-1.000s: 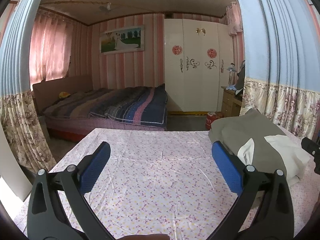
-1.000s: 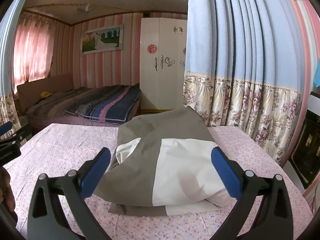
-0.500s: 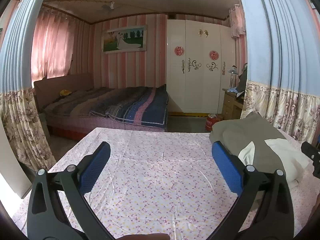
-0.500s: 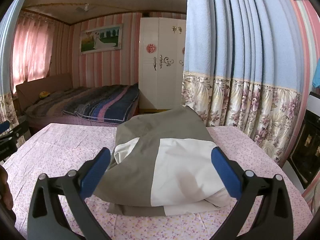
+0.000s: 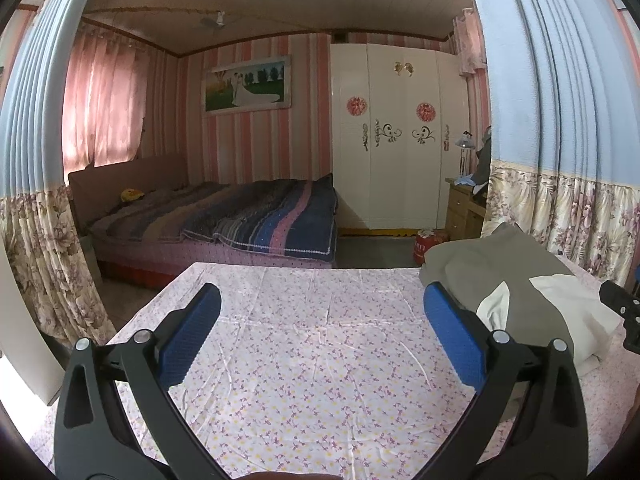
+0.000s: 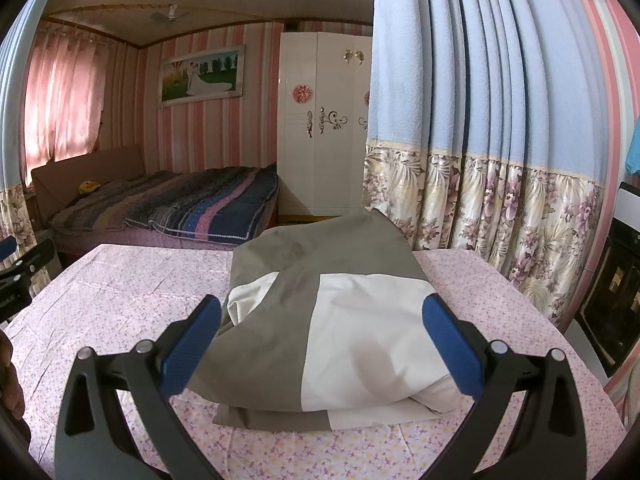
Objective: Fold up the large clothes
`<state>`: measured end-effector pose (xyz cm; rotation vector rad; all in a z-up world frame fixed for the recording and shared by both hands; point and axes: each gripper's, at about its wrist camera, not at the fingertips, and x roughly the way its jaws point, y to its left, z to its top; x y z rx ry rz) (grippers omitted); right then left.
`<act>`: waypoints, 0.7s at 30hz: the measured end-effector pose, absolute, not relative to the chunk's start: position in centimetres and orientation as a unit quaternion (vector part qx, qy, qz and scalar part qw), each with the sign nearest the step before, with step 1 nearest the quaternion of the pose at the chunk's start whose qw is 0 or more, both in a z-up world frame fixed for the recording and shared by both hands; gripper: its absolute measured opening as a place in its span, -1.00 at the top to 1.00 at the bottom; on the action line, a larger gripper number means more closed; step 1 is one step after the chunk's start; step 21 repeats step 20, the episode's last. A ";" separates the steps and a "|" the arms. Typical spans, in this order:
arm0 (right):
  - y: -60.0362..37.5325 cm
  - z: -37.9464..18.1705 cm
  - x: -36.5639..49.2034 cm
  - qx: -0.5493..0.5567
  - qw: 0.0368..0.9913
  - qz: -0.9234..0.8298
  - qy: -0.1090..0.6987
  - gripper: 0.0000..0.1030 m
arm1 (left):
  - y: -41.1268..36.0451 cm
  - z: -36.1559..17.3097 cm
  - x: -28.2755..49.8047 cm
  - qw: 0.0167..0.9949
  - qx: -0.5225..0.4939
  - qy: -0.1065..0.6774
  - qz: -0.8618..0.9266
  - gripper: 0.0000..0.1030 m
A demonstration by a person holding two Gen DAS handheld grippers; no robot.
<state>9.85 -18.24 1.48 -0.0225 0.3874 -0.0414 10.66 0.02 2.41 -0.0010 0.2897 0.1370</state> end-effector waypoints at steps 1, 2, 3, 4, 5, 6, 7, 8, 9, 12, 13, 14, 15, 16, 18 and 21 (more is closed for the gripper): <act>-18.2 1.5 9.9 -0.011 0.981 -0.021 0.193 -0.95 | 0.0 2.4 10.7 0.987 -0.001 0.145 0.067 -0.94; -18.2 1.4 9.8 -0.012 0.981 -0.021 0.192 -0.95 | 0.0 2.4 10.7 0.987 -0.001 0.146 0.067 -0.94; -18.2 1.5 9.9 -0.011 0.981 -0.021 0.192 -0.95 | 0.0 2.5 10.7 0.987 -0.001 0.145 0.067 -0.94; -18.2 1.5 9.9 -0.012 0.981 -0.021 0.192 -0.95 | 0.0 2.5 10.7 0.987 -0.001 0.145 0.068 -0.94; -18.2 1.5 9.9 -0.011 0.981 -0.021 0.192 -0.95 | 0.1 2.5 10.7 0.987 -0.002 0.144 0.067 -0.94; -18.2 1.5 9.8 -0.011 0.981 -0.021 0.192 -0.95 | 0.1 2.5 10.7 0.987 -0.002 0.144 0.067 -0.94; -18.2 1.5 9.9 -0.011 0.981 -0.021 0.192 -0.95 | 0.1 2.5 10.7 0.987 -0.002 0.143 0.067 -0.94; -18.2 1.4 9.9 -0.012 0.981 -0.021 0.192 -0.95 | 0.1 2.5 10.7 0.987 -0.002 0.144 0.067 -0.94; -18.2 1.4 9.9 -0.012 0.981 -0.021 0.192 -0.95 | 0.1 2.5 10.7 0.987 -0.003 0.145 0.066 -0.94; -18.3 1.5 9.9 -0.012 0.981 -0.022 0.191 -0.95 | 0.2 2.4 10.7 0.986 -0.007 0.151 0.063 -0.94; -18.3 1.5 9.9 -0.012 0.981 -0.022 0.191 -0.95 | 0.2 2.4 10.8 0.986 -0.009 0.153 0.062 -0.94; -18.3 1.6 9.8 -0.012 0.981 -0.023 0.190 -0.95 | 0.2 2.4 10.8 0.986 -0.008 0.154 0.062 -0.94; -18.4 1.6 9.9 -0.012 0.981 -0.023 0.190 -0.95 | 0.2 2.4 10.9 0.986 -0.007 0.154 0.063 -0.94; -18.4 1.7 9.8 -0.012 0.981 -0.023 0.190 -0.95 | 0.1 2.4 10.8 0.986 -0.004 0.154 0.063 -0.94; -18.4 1.6 9.9 -0.012 0.981 -0.023 0.190 -0.95 | 0.1 2.4 10.9 0.986 -0.003 0.154 0.061 -0.94; -18.3 1.6 9.8 -0.013 0.981 -0.023 0.190 -0.95 | -0.1 2.3 10.9 0.986 -0.004 0.156 0.058 -0.94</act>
